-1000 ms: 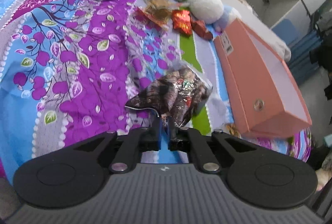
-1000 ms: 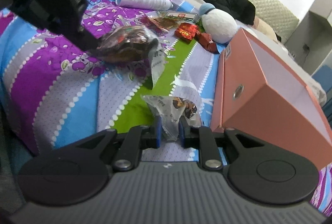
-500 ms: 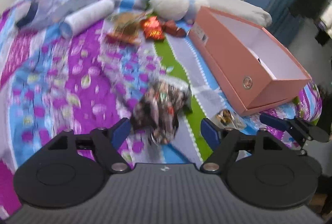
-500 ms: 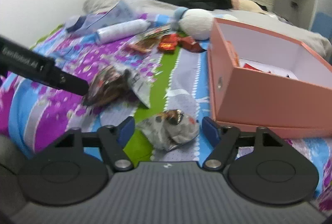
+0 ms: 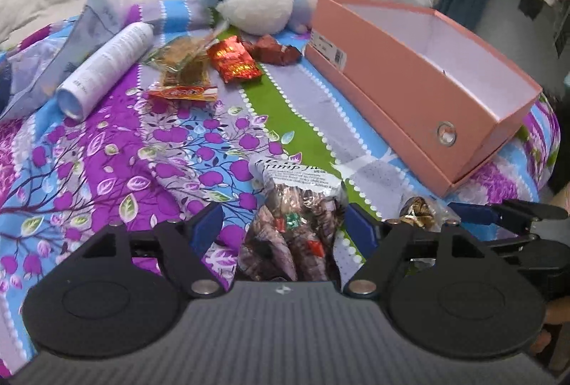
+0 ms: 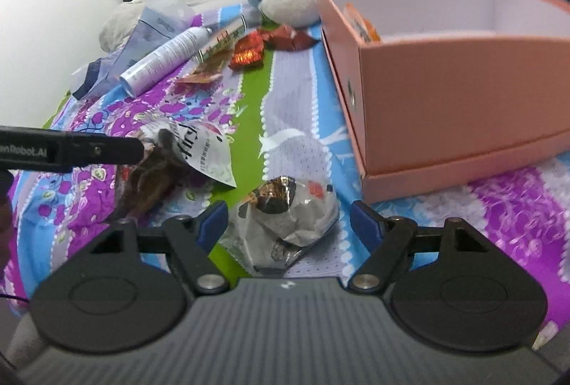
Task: Organize snacks
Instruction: 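Lift the candy bag with the left gripper while the right gripper lifts the clear packet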
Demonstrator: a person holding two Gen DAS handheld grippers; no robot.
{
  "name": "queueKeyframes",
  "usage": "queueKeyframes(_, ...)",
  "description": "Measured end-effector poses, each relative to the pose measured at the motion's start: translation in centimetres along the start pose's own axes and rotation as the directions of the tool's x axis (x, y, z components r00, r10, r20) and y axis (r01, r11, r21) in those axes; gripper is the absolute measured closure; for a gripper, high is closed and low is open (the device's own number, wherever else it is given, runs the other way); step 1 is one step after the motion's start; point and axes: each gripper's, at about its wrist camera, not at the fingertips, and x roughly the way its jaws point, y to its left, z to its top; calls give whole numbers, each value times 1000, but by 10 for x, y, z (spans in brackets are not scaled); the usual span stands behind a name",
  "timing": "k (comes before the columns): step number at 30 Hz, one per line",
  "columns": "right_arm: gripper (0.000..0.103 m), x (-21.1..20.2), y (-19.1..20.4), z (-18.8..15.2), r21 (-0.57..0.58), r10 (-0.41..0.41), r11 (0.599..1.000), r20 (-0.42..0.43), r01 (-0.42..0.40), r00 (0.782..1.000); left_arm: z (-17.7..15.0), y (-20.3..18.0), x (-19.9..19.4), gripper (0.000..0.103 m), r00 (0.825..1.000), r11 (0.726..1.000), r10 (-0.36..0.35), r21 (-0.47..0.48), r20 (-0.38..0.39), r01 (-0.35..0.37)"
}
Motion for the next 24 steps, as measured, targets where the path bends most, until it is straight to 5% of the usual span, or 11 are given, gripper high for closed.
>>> queueKeyframes(13,29,24,5,3,-16,9,1000,-49,-10,999,1,-3,37,24,998,999,-40,-26,-44,39)
queueKeyframes(24,34,16,11,7,-66,-17,998,-48,14,999,4,-1,24,48,1000,988,1,-152,-1,-1)
